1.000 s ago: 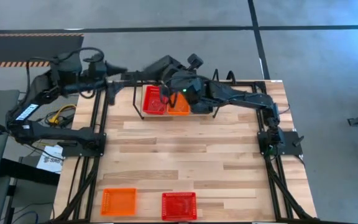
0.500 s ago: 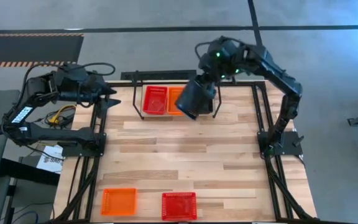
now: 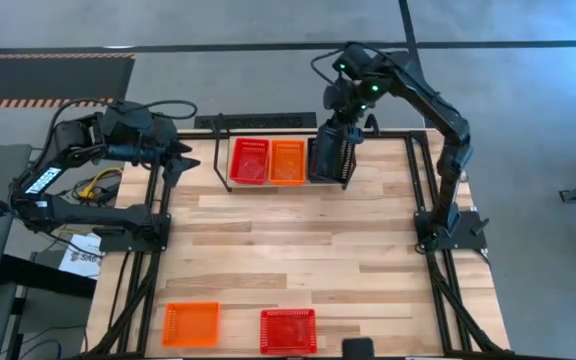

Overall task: Stack baskets on shelf by color
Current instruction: Stack the black bin on top of the black bin on the shelf

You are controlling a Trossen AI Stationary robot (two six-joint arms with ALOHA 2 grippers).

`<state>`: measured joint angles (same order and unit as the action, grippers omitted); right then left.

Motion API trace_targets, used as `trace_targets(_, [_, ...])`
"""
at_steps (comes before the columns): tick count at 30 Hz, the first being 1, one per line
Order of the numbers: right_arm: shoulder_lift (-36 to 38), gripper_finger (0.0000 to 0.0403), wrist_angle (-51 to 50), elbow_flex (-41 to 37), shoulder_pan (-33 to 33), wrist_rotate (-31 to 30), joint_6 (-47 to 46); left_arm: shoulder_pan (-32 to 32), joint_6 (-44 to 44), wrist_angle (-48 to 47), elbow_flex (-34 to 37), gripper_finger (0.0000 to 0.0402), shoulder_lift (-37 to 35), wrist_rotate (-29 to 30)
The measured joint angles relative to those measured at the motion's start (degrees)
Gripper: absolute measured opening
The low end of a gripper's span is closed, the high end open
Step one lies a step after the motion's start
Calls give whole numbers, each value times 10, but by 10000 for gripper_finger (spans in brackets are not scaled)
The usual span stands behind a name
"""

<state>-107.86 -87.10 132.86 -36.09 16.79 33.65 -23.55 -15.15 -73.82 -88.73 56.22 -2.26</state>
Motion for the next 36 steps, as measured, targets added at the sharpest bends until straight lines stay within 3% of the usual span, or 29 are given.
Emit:
trace_targets(16, [-138,2,11,0,-40,44,115,0,-34,0,0,234,51,27])
trace_targets(36, [-153,2,49,0,-49,40,114,0,19,0,0,234,88,26])
